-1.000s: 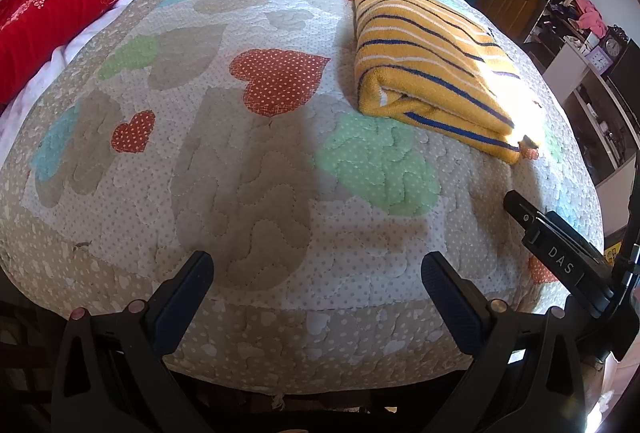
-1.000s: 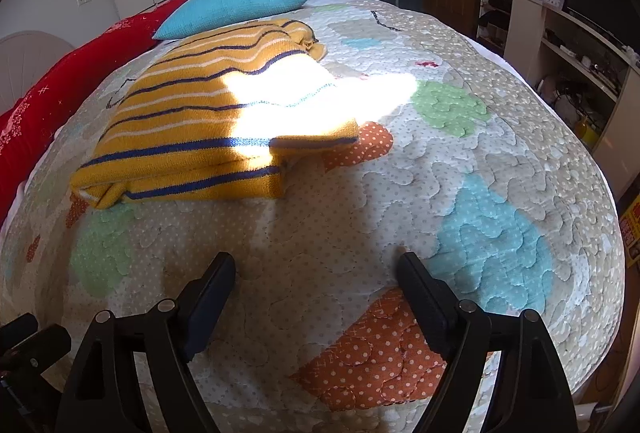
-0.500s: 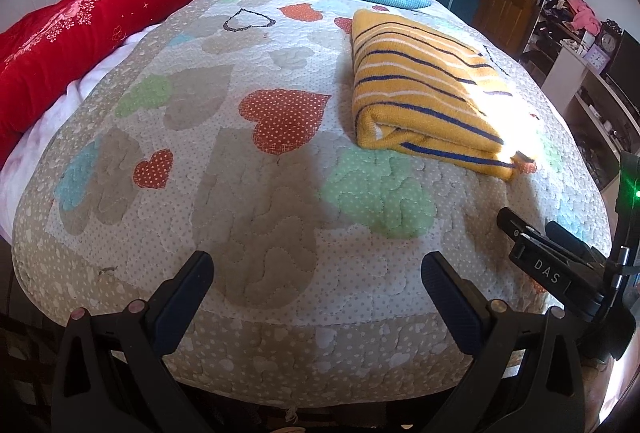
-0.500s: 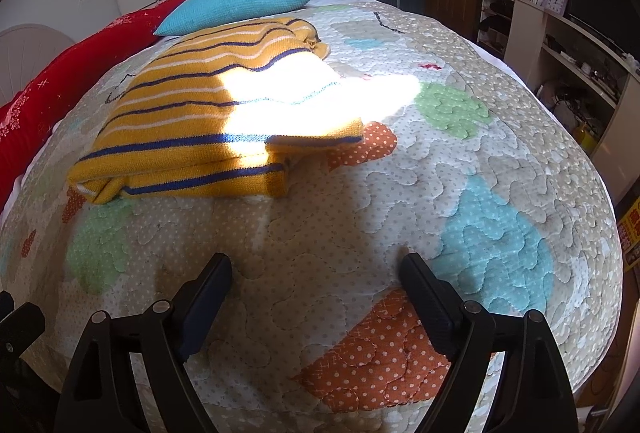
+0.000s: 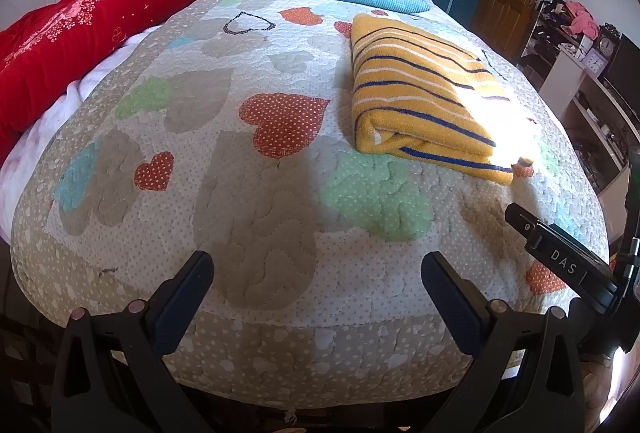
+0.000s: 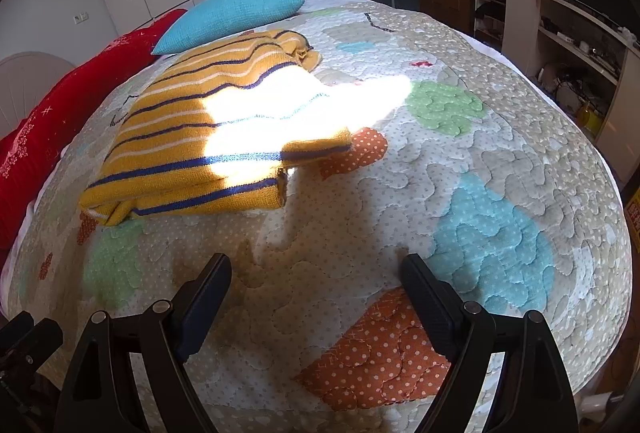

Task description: Fold small clothes

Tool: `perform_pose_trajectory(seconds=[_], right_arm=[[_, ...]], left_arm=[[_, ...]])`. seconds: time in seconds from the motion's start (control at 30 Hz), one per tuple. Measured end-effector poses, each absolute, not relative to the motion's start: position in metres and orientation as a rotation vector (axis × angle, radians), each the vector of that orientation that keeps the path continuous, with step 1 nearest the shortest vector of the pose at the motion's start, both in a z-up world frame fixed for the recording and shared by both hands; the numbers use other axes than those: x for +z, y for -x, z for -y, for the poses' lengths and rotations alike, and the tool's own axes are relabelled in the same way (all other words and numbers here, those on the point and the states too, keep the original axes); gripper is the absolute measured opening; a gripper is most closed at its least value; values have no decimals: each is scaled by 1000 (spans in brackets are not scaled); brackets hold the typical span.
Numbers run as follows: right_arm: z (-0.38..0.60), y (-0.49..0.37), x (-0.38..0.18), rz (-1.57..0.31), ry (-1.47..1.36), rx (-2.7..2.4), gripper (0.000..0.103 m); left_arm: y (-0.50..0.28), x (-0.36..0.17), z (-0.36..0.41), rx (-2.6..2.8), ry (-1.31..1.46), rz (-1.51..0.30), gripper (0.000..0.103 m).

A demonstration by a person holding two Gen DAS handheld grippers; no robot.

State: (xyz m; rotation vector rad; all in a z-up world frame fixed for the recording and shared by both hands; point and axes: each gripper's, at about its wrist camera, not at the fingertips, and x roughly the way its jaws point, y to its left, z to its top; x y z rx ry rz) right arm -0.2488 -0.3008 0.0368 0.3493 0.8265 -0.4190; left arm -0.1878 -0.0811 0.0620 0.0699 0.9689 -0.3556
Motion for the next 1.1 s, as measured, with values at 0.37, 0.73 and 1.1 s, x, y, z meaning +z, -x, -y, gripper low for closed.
perform_pose_trajectory(seconds=[0.37, 0.73, 1.1], right_arm=[[297, 260, 77, -704, -275, -469, 90], [293, 247, 67, -706, -263, -420, 90], [306, 266, 76, -674, -281, -453, 90]], left_arm=[[188, 60, 84, -381, -72, -971, 103], [184, 51, 85, -351, -94, -1002, 103], [195, 59, 98, -364, -157, -969, 103]])
